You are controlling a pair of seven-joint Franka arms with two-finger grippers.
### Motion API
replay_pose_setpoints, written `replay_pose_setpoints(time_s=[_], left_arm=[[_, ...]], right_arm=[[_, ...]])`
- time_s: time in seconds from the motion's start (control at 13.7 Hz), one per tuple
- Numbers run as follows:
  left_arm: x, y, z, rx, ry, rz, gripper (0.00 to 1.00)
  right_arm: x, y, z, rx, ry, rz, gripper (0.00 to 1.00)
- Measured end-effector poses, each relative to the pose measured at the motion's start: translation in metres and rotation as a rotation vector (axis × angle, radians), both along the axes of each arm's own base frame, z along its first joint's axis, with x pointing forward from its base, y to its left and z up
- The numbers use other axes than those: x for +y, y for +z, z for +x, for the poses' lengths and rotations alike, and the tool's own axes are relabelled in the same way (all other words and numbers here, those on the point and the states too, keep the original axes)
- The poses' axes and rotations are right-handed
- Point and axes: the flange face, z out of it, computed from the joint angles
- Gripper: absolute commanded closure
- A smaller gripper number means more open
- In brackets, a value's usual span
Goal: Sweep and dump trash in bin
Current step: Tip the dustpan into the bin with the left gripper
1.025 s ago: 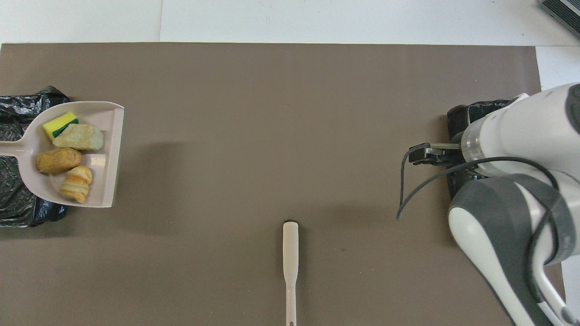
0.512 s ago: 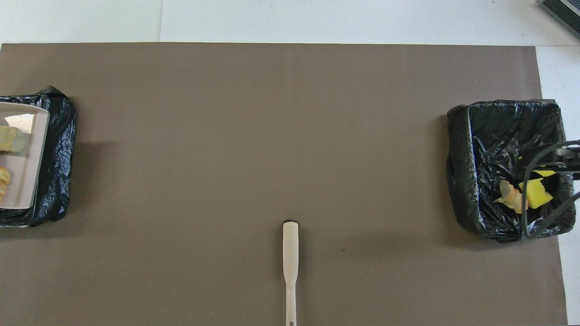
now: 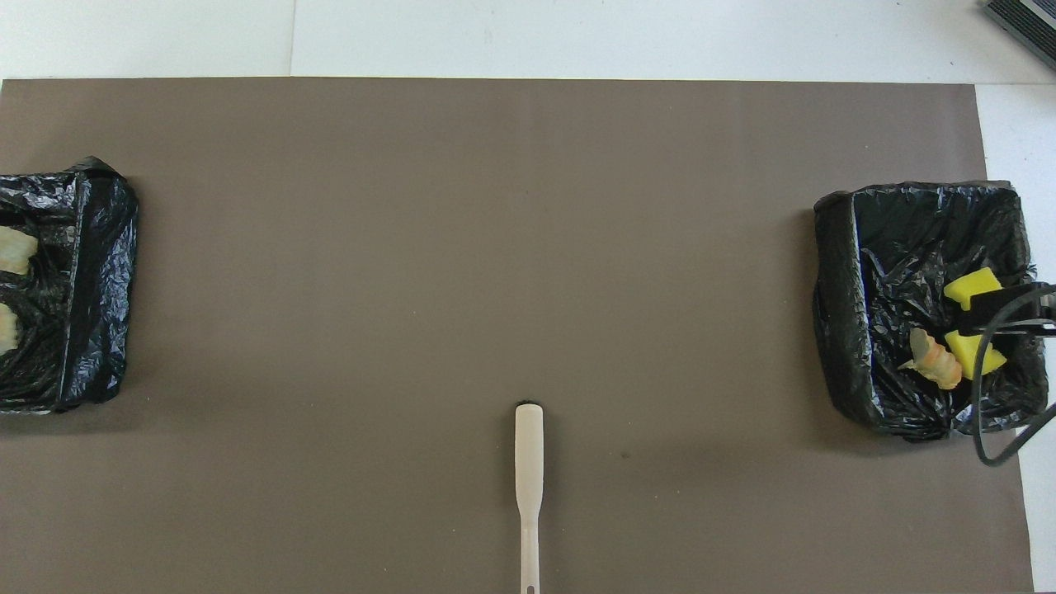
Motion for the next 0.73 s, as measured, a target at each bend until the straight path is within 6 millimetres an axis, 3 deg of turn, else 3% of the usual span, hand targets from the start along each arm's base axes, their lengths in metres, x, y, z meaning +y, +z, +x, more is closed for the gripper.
replay_pose_setpoints(time_s=[0.22, 0.73], left_arm=[[-0.014, 0.006, -0.005, -0.048, -0.055, 0.068, 1.0], [-0.021, 0.011, -0.01, -0.069, -0.066, 0.068, 1.0]], right_arm=[[0.0, -0.003, -0.001, 0.01, 0.024, 0.002, 0.0], [0.0, -0.003, -0.001, 0.011, 0.025, 0.002, 0.0]])
